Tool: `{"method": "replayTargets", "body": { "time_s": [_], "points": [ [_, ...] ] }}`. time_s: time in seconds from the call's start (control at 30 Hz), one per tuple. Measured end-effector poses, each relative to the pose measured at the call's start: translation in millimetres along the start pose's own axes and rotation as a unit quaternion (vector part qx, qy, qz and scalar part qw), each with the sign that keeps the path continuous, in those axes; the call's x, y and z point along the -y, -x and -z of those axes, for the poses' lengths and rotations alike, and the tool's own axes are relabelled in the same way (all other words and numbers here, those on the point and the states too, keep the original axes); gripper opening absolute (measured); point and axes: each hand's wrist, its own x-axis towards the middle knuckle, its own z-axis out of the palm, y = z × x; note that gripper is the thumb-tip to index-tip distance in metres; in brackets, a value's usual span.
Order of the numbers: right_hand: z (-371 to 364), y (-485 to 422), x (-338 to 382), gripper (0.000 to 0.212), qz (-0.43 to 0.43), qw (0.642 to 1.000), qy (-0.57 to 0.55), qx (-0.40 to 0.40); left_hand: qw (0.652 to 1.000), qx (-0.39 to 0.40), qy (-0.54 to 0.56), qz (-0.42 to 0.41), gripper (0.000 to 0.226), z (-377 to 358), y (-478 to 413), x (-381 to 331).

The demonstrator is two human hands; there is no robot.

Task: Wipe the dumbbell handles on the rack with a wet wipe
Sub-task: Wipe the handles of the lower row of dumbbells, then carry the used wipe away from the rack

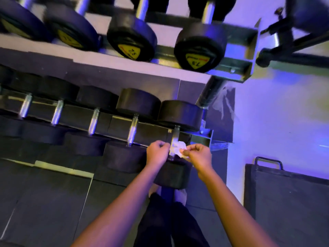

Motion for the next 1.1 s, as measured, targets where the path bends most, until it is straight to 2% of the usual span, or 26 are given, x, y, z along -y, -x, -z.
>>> {"method": "replayTargets", "body": {
  "time_s": [0.07, 0.2, 0.5, 0.8, 1.0, 1.1],
  "points": [
    [19, 27, 28, 0.019, 0.010, 0.999, -0.044, 0.017, 0.995, 0.028, 0.095, 0.022, 0.014, 10, 29, -26],
    [55, 79, 79, 0.013, 0.046, 0.995, -0.074, 0.048, 0.973, 0.026, 0.227, 0.017, 0.014, 32, 94, -69],
    [90, 192, 150, 0.015, 0.111, 0.979, -0.127, 0.117, 0.917, 0.018, 0.399, 0.010, 0.013, 103, 217, -128],
    [84, 259, 182, 0.014, 0.166, 0.955, -0.128, 0.208, 0.888, 0.010, 0.458, -0.034, 0.016, 159, 283, -137],
    [72, 292, 185, 0.036, 0.199, 0.935, -0.090, 0.281, 0.886, 0.001, 0.459, -0.067, 0.021, 179, 308, -120],
    [59, 310, 184, 0.037, 0.205, 0.919, -0.062, 0.330, 0.890, -0.006, 0.449, -0.077, 0.021, 200, 321, -100]
  ]
}}
